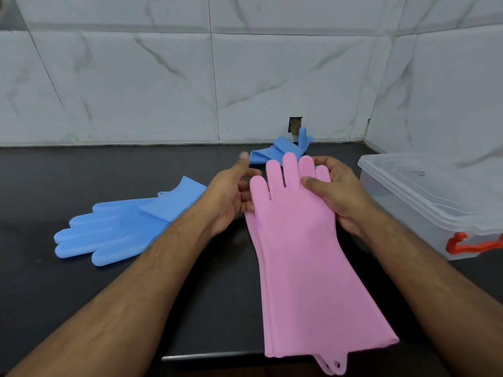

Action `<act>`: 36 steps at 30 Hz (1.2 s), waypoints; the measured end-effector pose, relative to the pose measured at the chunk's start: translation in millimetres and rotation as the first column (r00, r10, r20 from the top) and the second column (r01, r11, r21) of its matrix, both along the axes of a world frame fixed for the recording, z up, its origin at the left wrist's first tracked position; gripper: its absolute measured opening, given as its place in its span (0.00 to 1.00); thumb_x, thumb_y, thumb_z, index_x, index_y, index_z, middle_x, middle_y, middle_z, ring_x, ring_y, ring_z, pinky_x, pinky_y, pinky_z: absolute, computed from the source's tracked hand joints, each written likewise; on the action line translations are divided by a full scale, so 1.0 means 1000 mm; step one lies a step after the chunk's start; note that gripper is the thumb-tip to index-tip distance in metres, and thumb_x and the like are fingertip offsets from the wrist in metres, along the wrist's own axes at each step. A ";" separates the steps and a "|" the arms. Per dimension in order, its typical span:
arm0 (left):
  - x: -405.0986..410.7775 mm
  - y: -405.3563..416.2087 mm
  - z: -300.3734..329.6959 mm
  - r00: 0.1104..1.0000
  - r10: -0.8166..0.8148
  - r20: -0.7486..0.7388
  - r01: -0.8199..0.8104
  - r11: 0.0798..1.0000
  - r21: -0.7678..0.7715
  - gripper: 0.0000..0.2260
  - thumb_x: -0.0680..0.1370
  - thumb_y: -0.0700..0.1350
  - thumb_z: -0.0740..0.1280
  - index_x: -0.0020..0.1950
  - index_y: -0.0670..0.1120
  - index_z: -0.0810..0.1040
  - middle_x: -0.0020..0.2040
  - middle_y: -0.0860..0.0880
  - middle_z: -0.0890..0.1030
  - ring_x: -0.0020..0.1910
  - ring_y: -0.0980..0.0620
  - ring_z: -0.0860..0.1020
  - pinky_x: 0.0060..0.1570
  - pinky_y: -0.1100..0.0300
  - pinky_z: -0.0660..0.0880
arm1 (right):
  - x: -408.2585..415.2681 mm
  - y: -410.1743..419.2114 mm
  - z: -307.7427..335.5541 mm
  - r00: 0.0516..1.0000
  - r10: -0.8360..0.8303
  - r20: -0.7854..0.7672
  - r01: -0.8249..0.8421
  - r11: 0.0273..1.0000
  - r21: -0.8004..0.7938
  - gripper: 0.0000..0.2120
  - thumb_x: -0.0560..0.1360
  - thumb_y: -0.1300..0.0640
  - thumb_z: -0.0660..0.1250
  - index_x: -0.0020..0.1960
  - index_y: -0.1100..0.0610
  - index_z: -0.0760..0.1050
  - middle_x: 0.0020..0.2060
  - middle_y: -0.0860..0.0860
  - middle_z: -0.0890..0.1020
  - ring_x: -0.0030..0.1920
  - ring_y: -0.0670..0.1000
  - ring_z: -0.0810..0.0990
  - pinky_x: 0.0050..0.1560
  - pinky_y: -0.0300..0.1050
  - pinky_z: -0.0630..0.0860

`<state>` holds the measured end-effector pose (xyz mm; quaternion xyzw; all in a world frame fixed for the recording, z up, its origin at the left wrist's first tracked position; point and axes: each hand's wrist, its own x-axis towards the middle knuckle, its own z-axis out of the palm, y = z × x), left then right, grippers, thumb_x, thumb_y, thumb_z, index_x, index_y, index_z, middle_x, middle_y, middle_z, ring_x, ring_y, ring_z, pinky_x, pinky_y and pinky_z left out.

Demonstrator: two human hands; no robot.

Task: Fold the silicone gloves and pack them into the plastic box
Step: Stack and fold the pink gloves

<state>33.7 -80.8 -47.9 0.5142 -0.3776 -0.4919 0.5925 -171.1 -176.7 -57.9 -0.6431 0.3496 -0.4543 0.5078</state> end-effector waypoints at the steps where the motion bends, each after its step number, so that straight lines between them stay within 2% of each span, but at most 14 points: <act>1: 0.001 0.000 -0.003 0.999 -0.008 0.051 0.008 1.000 0.001 0.18 0.83 0.57 0.64 0.53 0.43 0.82 0.38 0.48 0.83 0.36 0.51 0.80 0.32 0.58 0.78 | 0.001 0.001 -0.002 0.998 -0.029 -0.062 0.028 0.999 -0.019 0.17 0.73 0.60 0.76 0.59 0.48 0.79 0.53 0.48 0.85 0.54 0.53 0.84 0.54 0.55 0.83; 3: 0.001 0.000 -0.008 0.987 -0.023 0.157 0.022 1.000 0.008 0.08 0.81 0.47 0.70 0.51 0.42 0.84 0.39 0.47 0.84 0.38 0.51 0.80 0.36 0.58 0.78 | 0.001 0.001 -0.005 0.980 -0.067 -0.188 0.047 0.993 -0.107 0.15 0.74 0.57 0.75 0.58 0.47 0.78 0.53 0.45 0.84 0.54 0.49 0.83 0.55 0.54 0.82; 4: 0.001 0.000 -0.009 0.982 -0.016 0.186 0.013 1.000 0.019 0.07 0.80 0.43 0.71 0.52 0.40 0.85 0.41 0.46 0.85 0.40 0.50 0.80 0.37 0.58 0.77 | 0.002 0.002 -0.006 0.959 -0.095 -0.267 0.048 0.983 -0.179 0.15 0.74 0.55 0.75 0.58 0.47 0.77 0.53 0.44 0.83 0.54 0.48 0.82 0.56 0.52 0.80; 7: 0.002 0.001 -0.008 0.975 0.044 0.216 -0.055 0.997 0.045 0.11 0.78 0.42 0.74 0.54 0.35 0.84 0.44 0.42 0.84 0.43 0.45 0.78 0.36 0.57 0.77 | 0.004 0.002 -0.006 0.885 -0.168 -0.433 0.037 0.954 -0.296 0.14 0.75 0.51 0.74 0.59 0.46 0.76 0.54 0.44 0.81 0.54 0.47 0.79 0.53 0.47 0.76; 11: 0.003 0.002 -0.005 0.933 0.125 0.337 -0.142 0.990 0.026 0.10 0.76 0.48 0.77 0.48 0.41 0.86 0.43 0.46 0.86 0.39 0.46 0.76 0.31 0.59 0.73 | 0.004 0.003 -0.006 0.878 -0.188 -0.441 0.043 0.947 -0.317 0.15 0.75 0.50 0.73 0.60 0.46 0.76 0.55 0.44 0.80 0.55 0.47 0.78 0.51 0.45 0.74; 15: 0.008 0.001 -0.003 0.921 0.151 0.358 -0.166 0.986 0.010 0.02 0.76 0.40 0.75 0.47 0.44 0.86 0.45 0.48 0.86 0.39 0.52 0.77 0.29 0.65 0.73 | 0.004 0.007 -0.005 0.902 -0.177 -0.393 0.027 0.933 -0.358 0.21 0.75 0.50 0.74 0.66 0.45 0.74 0.59 0.40 0.79 0.60 0.45 0.77 0.60 0.47 0.75; 18: 0.008 0.001 -0.003 0.916 0.169 0.365 -0.187 0.982 0.013 0.03 0.77 0.37 0.73 0.45 0.43 0.86 0.45 0.48 0.86 0.38 0.52 0.77 0.28 0.65 0.72 | 0.003 0.009 -0.003 0.915 -0.129 -0.382 -0.004 0.945 -0.328 0.26 0.75 0.50 0.74 0.70 0.43 0.70 0.63 0.39 0.77 0.62 0.45 0.76 0.63 0.47 0.74; 21: 0.006 0.000 -0.003 0.886 0.177 0.429 -0.215 0.976 0.042 0.06 0.77 0.35 0.71 0.43 0.44 0.84 0.45 0.48 0.86 0.37 0.55 0.79 0.29 0.67 0.73 | 0.003 0.007 -0.002 0.909 -0.145 -0.391 0.006 0.942 -0.336 0.21 0.77 0.51 0.71 0.69 0.44 0.72 0.62 0.42 0.78 0.61 0.46 0.77 0.65 0.52 0.75; 23: 0.006 -0.001 -0.003 0.877 0.199 0.437 -0.244 0.969 0.049 0.06 0.78 0.36 0.70 0.43 0.44 0.84 0.46 0.48 0.85 0.38 0.54 0.79 0.32 0.64 0.73 | 0.003 0.007 -0.001 0.908 -0.137 -0.397 0.001 0.946 -0.324 0.19 0.79 0.52 0.70 0.68 0.44 0.72 0.62 0.43 0.79 0.61 0.47 0.77 0.65 0.54 0.75; 25: 0.005 0.000 -0.002 0.874 0.213 0.436 -0.266 0.962 0.063 0.06 0.80 0.43 0.71 0.46 0.43 0.84 0.45 0.47 0.84 0.41 0.52 0.78 0.35 0.61 0.73 | 0.004 0.006 -0.001 0.890 -0.145 -0.431 -0.009 0.942 -0.335 0.19 0.80 0.52 0.68 0.70 0.44 0.71 0.64 0.44 0.78 0.63 0.48 0.76 0.67 0.53 0.73; 28: 0.006 0.000 -0.003 0.864 0.171 0.474 -0.237 0.968 0.082 0.15 0.81 0.54 0.70 0.51 0.43 0.86 0.49 0.44 0.85 0.45 0.51 0.79 0.43 0.58 0.76 | 0.005 0.003 -0.002 0.843 -0.220 -0.491 0.039 0.935 -0.352 0.20 0.82 0.50 0.64 0.73 0.47 0.69 0.66 0.45 0.77 0.66 0.48 0.74 0.67 0.48 0.71; 31: 0.004 0.001 -0.007 0.836 0.116 0.536 -0.167 0.985 0.048 0.09 0.81 0.51 0.70 0.50 0.47 0.86 0.51 0.49 0.86 0.54 0.51 0.82 0.57 0.54 0.79 | 0.003 0.001 -0.003 0.831 -0.264 -0.490 0.111 0.941 -0.319 0.18 0.82 0.52 0.63 0.71 0.50 0.72 0.60 0.47 0.80 0.60 0.48 0.78 0.63 0.46 0.74; 33: 0.003 0.000 -0.009 0.796 0.094 0.597 -0.142 0.989 0.034 0.05 0.80 0.49 0.71 0.50 0.49 0.86 0.50 0.52 0.86 0.54 0.52 0.82 0.55 0.56 0.79 | 0.001 -0.002 -0.004 0.819 -0.294 -0.492 0.153 0.939 -0.307 0.14 0.82 0.54 0.63 0.67 0.51 0.77 0.57 0.47 0.82 0.56 0.47 0.79 0.58 0.42 0.73; 36: 0.002 -0.001 -0.011 0.752 0.105 0.650 -0.157 0.987 0.021 0.07 0.80 0.52 0.71 0.49 0.50 0.84 0.47 0.52 0.86 0.49 0.52 0.83 0.48 0.58 0.79 | 0.000 -0.004 -0.005 0.800 -0.302 -0.519 0.180 0.945 -0.273 0.12 0.83 0.55 0.62 0.63 0.52 0.80 0.57 0.45 0.82 0.55 0.45 0.78 0.56 0.41 0.70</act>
